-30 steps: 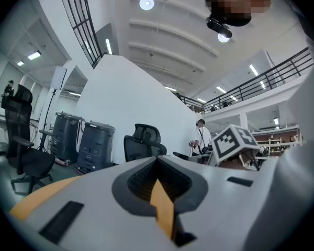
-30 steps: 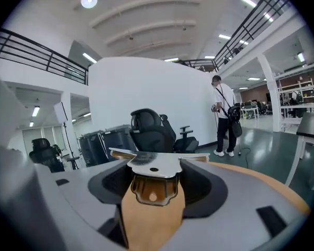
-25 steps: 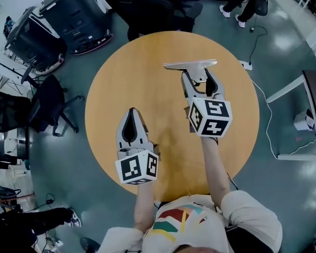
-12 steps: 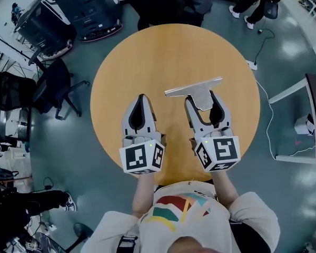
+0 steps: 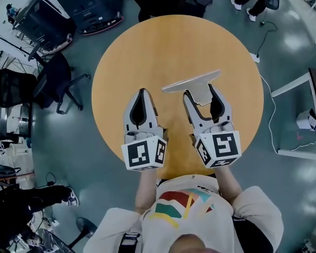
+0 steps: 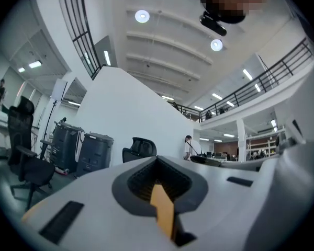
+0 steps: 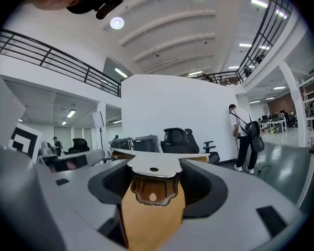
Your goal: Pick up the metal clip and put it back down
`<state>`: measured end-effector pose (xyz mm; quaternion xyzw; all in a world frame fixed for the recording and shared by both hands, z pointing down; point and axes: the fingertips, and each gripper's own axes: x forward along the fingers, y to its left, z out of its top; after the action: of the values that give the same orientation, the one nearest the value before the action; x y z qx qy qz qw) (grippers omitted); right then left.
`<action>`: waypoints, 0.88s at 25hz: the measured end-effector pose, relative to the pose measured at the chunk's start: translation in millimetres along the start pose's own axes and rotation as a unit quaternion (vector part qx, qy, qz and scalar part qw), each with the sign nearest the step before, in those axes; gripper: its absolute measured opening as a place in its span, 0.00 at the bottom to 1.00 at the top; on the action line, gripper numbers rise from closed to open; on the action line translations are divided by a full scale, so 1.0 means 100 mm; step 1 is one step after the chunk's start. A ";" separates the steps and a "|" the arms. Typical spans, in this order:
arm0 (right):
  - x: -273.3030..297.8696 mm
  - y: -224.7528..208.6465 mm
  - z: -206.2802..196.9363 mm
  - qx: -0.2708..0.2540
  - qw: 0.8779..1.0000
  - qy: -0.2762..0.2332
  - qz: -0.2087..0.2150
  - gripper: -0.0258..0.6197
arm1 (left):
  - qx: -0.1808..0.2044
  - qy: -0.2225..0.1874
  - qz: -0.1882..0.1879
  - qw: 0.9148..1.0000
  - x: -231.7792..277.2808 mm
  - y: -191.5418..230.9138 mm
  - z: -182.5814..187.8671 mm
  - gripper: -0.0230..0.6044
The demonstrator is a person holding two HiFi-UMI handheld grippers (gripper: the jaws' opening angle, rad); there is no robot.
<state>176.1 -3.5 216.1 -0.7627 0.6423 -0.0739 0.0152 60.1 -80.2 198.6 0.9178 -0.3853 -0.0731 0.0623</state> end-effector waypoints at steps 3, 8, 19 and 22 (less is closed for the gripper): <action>0.07 0.00 -0.02 -0.004 1.000 0.005 0.003 0.46 | -0.016 -0.005 0.004 1.000 0.01 0.08 0.00 0.11; 0.15 -0.03 -0.14 -0.008 1.000 0.020 0.015 0.46 | -0.019 0.009 0.030 0.999 0.03 0.19 -0.16 0.11; 0.77 0.33 -0.66 -0.034 0.988 0.074 0.133 0.46 | -0.021 0.034 0.099 0.994 -0.01 0.75 -0.69 0.11; 1.10 0.66 -0.97 -0.050 0.976 0.104 0.188 0.46 | -0.043 0.053 0.141 0.988 -0.14 1.08 -1.00 0.11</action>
<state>116.8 -115.8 314.9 -0.6167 0.7749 -0.1164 -0.0758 -6.8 -139.7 316.0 0.8534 -0.5033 -0.0314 0.1321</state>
